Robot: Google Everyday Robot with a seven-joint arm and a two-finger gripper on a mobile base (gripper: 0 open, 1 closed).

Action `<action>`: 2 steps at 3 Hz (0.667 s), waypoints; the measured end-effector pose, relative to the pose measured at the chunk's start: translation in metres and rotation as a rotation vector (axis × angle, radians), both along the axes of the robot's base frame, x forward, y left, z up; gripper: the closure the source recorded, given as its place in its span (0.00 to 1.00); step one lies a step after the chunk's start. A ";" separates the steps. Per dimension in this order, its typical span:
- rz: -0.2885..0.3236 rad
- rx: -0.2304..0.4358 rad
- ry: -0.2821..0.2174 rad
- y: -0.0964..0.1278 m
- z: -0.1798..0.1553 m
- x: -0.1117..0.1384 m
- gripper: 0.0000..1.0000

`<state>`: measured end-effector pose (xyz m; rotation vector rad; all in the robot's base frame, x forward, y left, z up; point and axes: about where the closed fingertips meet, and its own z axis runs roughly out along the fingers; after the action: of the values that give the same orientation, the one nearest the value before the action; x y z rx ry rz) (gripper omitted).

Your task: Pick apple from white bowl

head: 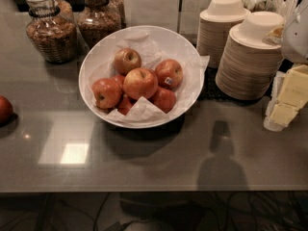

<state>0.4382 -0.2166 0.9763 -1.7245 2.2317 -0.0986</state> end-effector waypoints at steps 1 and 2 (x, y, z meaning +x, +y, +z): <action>0.000 0.000 0.000 0.000 0.000 0.000 0.00; 0.004 0.015 -0.017 0.003 0.000 0.002 0.00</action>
Offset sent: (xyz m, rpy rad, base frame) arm 0.0035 0.0053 -0.0046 0.0352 -0.0176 0.0096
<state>0.4397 -0.2138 0.9767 -1.7138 2.2119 -0.0955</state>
